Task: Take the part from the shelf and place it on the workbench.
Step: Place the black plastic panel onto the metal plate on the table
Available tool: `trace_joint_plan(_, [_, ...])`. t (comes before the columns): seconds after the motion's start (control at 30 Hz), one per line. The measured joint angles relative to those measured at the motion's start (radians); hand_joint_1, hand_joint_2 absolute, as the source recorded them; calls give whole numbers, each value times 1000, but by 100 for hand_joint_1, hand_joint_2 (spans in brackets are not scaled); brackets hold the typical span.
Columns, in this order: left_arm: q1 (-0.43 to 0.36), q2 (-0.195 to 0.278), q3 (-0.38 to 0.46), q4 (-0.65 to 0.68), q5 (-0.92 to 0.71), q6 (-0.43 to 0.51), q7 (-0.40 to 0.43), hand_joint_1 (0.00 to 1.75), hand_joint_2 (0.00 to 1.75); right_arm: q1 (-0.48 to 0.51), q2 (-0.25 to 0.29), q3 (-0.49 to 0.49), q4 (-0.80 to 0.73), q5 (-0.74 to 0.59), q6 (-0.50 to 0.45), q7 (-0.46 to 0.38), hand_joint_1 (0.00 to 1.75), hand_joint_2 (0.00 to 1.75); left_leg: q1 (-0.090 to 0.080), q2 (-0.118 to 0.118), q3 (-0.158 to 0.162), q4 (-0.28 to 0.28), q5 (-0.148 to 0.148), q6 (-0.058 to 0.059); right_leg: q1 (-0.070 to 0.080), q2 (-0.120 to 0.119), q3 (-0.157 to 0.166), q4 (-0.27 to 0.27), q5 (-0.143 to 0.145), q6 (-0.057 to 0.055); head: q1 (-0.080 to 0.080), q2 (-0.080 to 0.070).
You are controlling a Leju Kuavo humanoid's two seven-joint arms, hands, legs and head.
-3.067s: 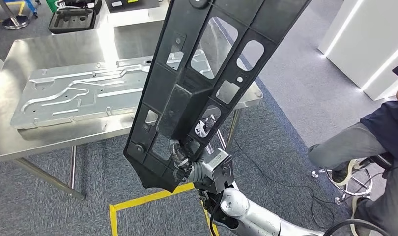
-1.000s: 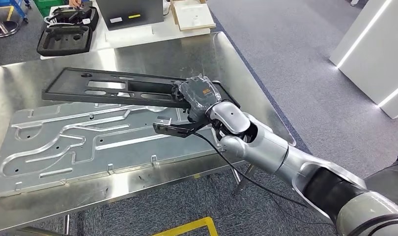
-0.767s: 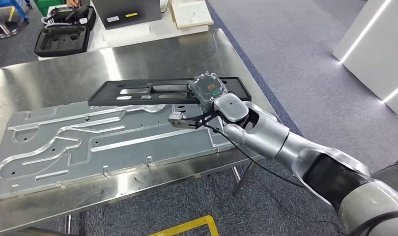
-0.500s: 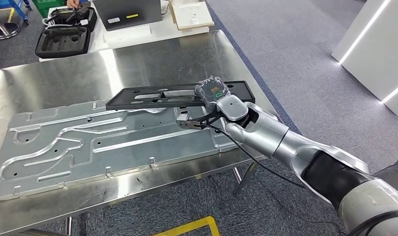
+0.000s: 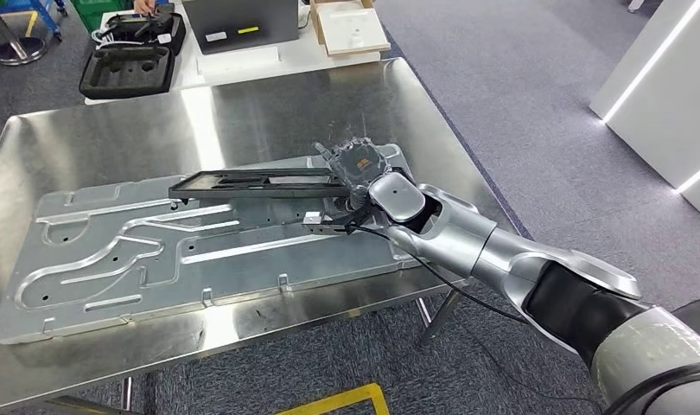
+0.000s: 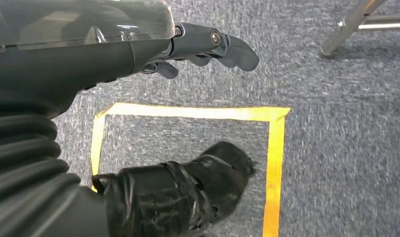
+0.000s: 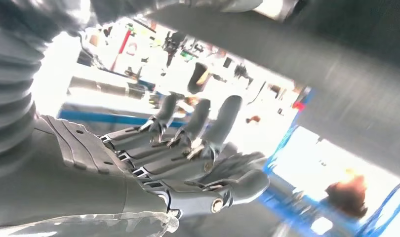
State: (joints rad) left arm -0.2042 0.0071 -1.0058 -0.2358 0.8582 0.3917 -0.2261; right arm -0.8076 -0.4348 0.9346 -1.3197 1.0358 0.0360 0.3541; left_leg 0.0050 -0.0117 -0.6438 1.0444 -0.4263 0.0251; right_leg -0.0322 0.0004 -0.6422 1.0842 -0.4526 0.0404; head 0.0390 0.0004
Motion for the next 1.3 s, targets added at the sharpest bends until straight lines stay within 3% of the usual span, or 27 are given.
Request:
trace_joint_plan(0.13, [10,4,-1,0,6,-13,5,0,0,47,-11,-44,-95,-14,-119,40,0,0,-3,0,-10,13,-4,-17,2,5,1,-14,9,-23,-1,0])
trace_joint_plan(0.2, [16,6,-1,0,5,-11,15,0,0,64,-14,-74,-157,-12,-141,50,0,0,-1,4,-27,60,-51,-26,-1,4,-4,-17,17,-37,-2,0])
trace_joint_plan(0.3, [19,6,-1,0,5,-11,19,0,0,86,-22,-102,-242,-5,-142,56,0,0,2,6,-76,230,-161,-36,4,3,-16,-18,28,-49,-3,0])
trace_joint_plan(0.33, [19,6,-1,0,5,-11,18,0,0,94,-24,-109,-266,-5,-142,57,0,0,2,6,-79,263,-177,-36,6,3,-22,-18,33,-51,-3,0])
trace_joint_plan(0.37, [20,6,-1,0,5,-11,18,0,0,101,-26,-115,-287,-5,-144,57,0,0,2,6,-64,262,-176,-33,8,3,-28,-18,39,-51,-3,0])
trace_joint_plan(0.4, [21,6,-1,0,5,-11,17,0,0,109,-27,-121,-308,-9,-152,55,0,0,1,6,-30,222,-160,-27,10,4,-34,-18,45,-51,-3,0])
trace_joint_plan(0.47, [19,8,-1,0,5,-15,16,0,0,125,-28,-139,-356,-34,-187,37,0,0,-6,6,64,84,-124,-11,13,3,-43,-19,58,-48,-3,0])
trace_joint_plan(0.53, [16,9,-1,0,6,-18,18,0,0,143,-25,-161,-409,-89,-241,0,0,0,-16,7,112,-3,-105,2,12,0,-45,-24,71,-39,-1,0])
trace_joint_plan(0.63, [15,4,-1,0,8,-14,22,0,0,174,-2,-178,-478,-234,-320,-85,0,0,-19,8,109,-26,-77,13,8,-2,-43,-41,90,-20,-1,0])
trace_joint_plan(0.67, [14,0,-1,0,8,-12,22,0,0,185,10,-181,-498,-287,-347,-119,0,0,-16,10,107,-36,-61,18,8,-2,-47,-36,76,-17,-1,0])
trace_joint_plan(0.73, [13,-8,-1,0,11,-10,20,0,0,205,31,-183,-532,-357,-398,-178,0,0,-11,14,94,-51,-30,28,9,-1,-69,30,-2,-14,0,0])
trace_joint_plan(0.8, [11,-12,-1,0,13,-11,18,0,0,228,50,-184,-558,-384,-433,-215,0,0,-11,15,67,-50,-10,32,9,-1,-97,154,-92,-9,0,0])
trace_joint_plan(0.83, [12,-15,-1,0,14,-12,17,0,0,241,57,-184,-569,-389,-444,-226,0,0,-11,15,52,-48,-1,31,8,-1,-100,201,-110,-4,0,0])
trace_joint_plan(0.87, [12,-18,-1,0,15,-13,17,0,0,252,64,-185,-579,-394,-452,-236,0,0,-11,15,37,-44,8,28,6,-1,-88,220,-107,0,0,0])
trace_joint_plan(0.9, [12,-20,-1,0,16,-13,16,0,0,261,70,-186,-588,-397,-461,-245,0,0,-9,15,21,-39,16,24,4,-1,-60,204,-88,3,0,0])
trace_joint_plan(0.93, [12,-22,-1,0,18,-13,15,0,0,269,75,-188,-597,-402,-475,-255,0,0,-7,15,6,-31,22,20,0,-2,-14,155,-66,7,0,0])
trace_joint_plan(0.97, [12,-23,-1,0,21,-13,13,0,0,279,78,-191,-607,-408,-494,-269,0,0,-7,15,-8,-21,27,14,-2,-2,36,88,-61,10,0,0])
trace_joint_plan(1.03, [12,-23,-1,0,26,-10,9,0,0,317,83,-206,-636,-421,-551,-299,0,0,-7,13,-28,-3,36,2,1,1,100,-9,-69,2,1,0])
trace_joint_plan(1.07, [13,-23,-1,0,30,-7,7,0,0,342,85,-217,-651,-426,-581,-312,0,0,-8,10,-33,0,42,-4,4,2,108,-28,-76,-6,1,0])
trace_joint_plan(1.13, [19,-23,-1,0,35,-3,3,0,0,388,85,-239,-678,-429,-623,-327,0,0,-5,7,-38,1,52,-15,6,3,98,-33,-64,-27,2,0])
trace_joint_plan(1.17, [23,-23,-1,0,37,-2,2,0,0,404,85,-247,-688,-429,-633,-331,0,0,-3,7,-44,7,40,-21,6,2,91,-34,-54,-36,1,0])
trace_joint_plan(1.2, [26,-23,-1,0,37,-2,2,0,0,416,85,-255,-698,-430,-638,-333,0,0,-1,7,-53,30,8,-26,5,2,81,-37,-43,-44,0,0])
trace_joint_plan(1.3, [27,-23,-1,0,38,-1,1,0,0,442,85,-269,-723,-434,-642,-334,0,0,4,7,-88,188,-142,-37,4,2,37,-39,-5,-55,-3,0])
